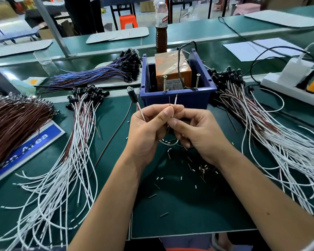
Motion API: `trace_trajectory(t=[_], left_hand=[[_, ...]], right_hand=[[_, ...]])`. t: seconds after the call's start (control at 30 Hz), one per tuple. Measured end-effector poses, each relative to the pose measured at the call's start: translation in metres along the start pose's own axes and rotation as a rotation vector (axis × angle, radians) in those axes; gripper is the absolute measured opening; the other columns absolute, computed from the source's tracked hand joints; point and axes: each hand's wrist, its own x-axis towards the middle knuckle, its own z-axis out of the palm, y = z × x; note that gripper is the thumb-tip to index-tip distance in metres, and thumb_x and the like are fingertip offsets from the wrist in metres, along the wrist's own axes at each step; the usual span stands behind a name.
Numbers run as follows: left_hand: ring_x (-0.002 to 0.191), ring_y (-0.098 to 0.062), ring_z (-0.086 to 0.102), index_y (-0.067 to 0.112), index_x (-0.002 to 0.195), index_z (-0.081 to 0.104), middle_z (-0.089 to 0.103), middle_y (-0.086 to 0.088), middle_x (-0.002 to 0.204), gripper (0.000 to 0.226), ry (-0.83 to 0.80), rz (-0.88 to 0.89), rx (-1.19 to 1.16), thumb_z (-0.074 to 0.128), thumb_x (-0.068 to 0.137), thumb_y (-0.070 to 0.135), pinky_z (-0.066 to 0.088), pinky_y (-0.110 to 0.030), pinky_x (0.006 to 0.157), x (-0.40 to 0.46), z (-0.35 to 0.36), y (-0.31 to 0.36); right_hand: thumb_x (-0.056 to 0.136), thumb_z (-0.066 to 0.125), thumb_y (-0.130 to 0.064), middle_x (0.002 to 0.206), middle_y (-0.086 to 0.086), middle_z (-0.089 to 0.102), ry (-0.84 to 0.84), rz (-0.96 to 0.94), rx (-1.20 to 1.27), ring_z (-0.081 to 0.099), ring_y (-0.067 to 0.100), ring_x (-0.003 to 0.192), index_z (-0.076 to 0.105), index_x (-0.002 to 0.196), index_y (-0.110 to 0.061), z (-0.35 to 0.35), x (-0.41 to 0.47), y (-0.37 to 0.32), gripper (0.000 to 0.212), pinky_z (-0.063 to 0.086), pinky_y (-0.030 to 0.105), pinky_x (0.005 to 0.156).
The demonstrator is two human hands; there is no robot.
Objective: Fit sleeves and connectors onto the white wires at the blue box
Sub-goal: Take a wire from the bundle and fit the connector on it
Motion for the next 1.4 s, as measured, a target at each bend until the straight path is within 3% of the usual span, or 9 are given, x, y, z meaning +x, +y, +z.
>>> trace_trajectory(t=[0.1, 0.23, 0.37, 0.5, 0.7, 0.83, 0.93, 1.13, 1.4], left_hand=[[0.066, -0.028, 0.029, 0.014, 0.099, 0.082, 0.078, -0.010, 0.098, 0.016, 0.020, -0.026, 0.000, 0.073, 0.091, 0.024, 0.025, -0.036, 0.053, 0.001, 0.000, -0.001], [0.049, -0.008, 0.029, 0.015, 0.095, 0.082, 0.079, -0.009, 0.104, 0.014, 0.047, -0.004, -0.034, 0.069, 0.093, 0.016, 0.023, -0.018, 0.044, 0.000, 0.003, 0.002], [0.048, -0.007, 0.027, 0.009, 0.097, 0.079, 0.071, -0.015, 0.089, 0.013, 0.183, 0.066, -0.041, 0.067, 0.093, 0.013, 0.026, -0.017, 0.044, 0.003, 0.004, 0.003], [0.044, -0.008, 0.042, 0.007, 0.093, 0.075, 0.074, -0.013, 0.076, 0.003, 0.408, 0.175, 0.084, 0.073, 0.093, 0.009, 0.033, -0.019, 0.046, 0.010, 0.010, 0.000], [0.069, -0.020, 0.073, 0.014, 0.083, 0.070, 0.077, -0.012, 0.077, 0.012, 0.591, 0.366, 0.254, 0.079, 0.089, 0.010, 0.053, -0.026, 0.066, 0.020, 0.021, 0.001], [0.071, -0.019, 0.074, 0.021, 0.077, 0.069, 0.075, -0.001, 0.072, 0.020, 0.702, 0.413, 0.363, 0.076, 0.091, 0.008, 0.056, -0.027, 0.070, 0.025, 0.029, 0.000], [0.067, -0.024, 0.070, 0.020, 0.078, 0.069, 0.074, 0.004, 0.072, 0.020, 0.711, 0.454, 0.467, 0.071, 0.091, 0.006, 0.056, -0.027, 0.066, 0.021, 0.031, -0.001], [0.071, -0.031, 0.071, 0.010, 0.090, 0.073, 0.076, -0.003, 0.076, 0.012, 0.636, 0.417, 0.476, 0.069, 0.092, -0.001, 0.057, -0.031, 0.068, 0.018, 0.034, -0.004], [0.077, -0.021, 0.075, -0.001, 0.097, 0.076, 0.077, -0.007, 0.080, 0.009, 0.633, 0.432, 0.481, 0.070, 0.091, -0.003, 0.058, -0.025, 0.075, 0.019, 0.035, -0.003]], right_hand=[[0.086, 0.077, -0.027, 0.061, 0.012, 0.050, 0.039, -0.005, 0.057, 0.042, 0.014, 0.047, 0.074, 0.098, 0.001, 0.003, 0.000, -0.002, 0.030, 0.036, 0.020, 0.040], [0.090, 0.076, -0.028, 0.066, 0.011, 0.056, 0.066, -0.054, 0.101, 0.044, 0.016, 0.051, 0.079, 0.087, -0.018, 0.002, -0.002, -0.006, 0.011, 0.036, 0.021, 0.040], [0.099, 0.071, -0.018, 0.081, 0.009, 0.073, 0.239, -0.217, 0.012, 0.056, 0.016, 0.056, 0.078, 0.093, -0.013, -0.003, -0.001, -0.010, 0.011, 0.040, 0.023, 0.041], [0.099, 0.071, -0.011, 0.076, 0.005, 0.073, 0.452, -0.367, -0.224, 0.061, 0.010, 0.056, 0.075, 0.110, -0.010, -0.006, 0.000, -0.008, 0.012, 0.046, 0.023, 0.052], [0.098, 0.070, -0.010, 0.077, -0.007, 0.072, 0.665, -0.518, -0.472, 0.069, 0.012, 0.066, 0.070, 0.125, -0.013, -0.004, -0.001, -0.006, 0.027, 0.050, 0.017, 0.062], [0.098, 0.067, -0.012, 0.076, -0.008, 0.071, 0.717, -0.478, -0.563, 0.070, 0.014, 0.067, 0.074, 0.123, -0.013, -0.008, 0.000, -0.004, 0.025, 0.058, 0.029, 0.063], [0.098, 0.065, -0.013, 0.075, -0.007, 0.071, 0.728, -0.457, -0.593, 0.069, 0.014, 0.066, 0.076, 0.122, -0.014, -0.008, 0.002, -0.002, 0.026, 0.058, 0.035, 0.062], [0.099, 0.065, -0.014, 0.078, -0.015, 0.069, 0.703, -0.476, -0.633, 0.069, 0.009, 0.069, 0.074, 0.129, -0.014, -0.007, 0.002, -0.004, 0.032, 0.054, 0.020, 0.063], [0.099, 0.063, -0.009, 0.077, -0.002, 0.072, 0.679, -0.482, -0.674, 0.069, 0.017, 0.067, 0.072, 0.132, -0.010, -0.008, 0.000, -0.005, 0.034, 0.057, 0.039, 0.064]])
